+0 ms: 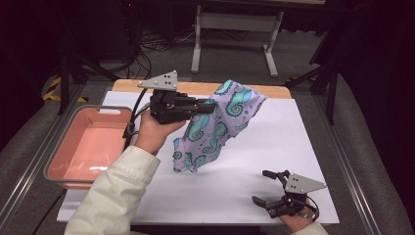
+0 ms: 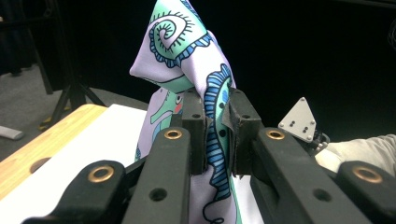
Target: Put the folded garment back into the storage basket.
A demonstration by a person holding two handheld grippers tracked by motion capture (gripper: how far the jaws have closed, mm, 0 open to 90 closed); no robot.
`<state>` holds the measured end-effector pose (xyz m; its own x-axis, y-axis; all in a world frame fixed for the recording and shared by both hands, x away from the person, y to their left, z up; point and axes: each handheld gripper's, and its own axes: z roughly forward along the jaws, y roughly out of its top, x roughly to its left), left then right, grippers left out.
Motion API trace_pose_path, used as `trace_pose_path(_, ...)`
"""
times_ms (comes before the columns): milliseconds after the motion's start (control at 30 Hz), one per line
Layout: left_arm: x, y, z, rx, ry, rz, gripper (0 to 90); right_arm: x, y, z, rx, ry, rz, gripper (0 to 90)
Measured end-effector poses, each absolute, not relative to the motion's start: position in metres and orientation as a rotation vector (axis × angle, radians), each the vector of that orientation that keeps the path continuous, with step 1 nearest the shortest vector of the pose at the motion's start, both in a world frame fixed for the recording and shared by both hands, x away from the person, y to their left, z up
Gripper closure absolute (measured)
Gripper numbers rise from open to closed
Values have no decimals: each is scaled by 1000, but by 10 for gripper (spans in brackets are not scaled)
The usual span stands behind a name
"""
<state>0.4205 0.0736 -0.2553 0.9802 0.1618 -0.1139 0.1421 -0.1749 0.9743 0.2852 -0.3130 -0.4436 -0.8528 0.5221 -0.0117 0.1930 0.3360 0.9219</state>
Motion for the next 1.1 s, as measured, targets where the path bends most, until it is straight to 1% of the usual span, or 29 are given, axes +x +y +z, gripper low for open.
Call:
trace_pose_path(267,411,105,-246,1737,252,71,809,285,-312,-444,641,2301,1527,72)
trace_pose_path(800,398,151,-239,1732,312,148,809,286,-312,-444,645,2301,1521,72)
trace_pose_path(1100,388,184,-232,1714,349,205,809,286,-312,-444,648,2303,1514,72)
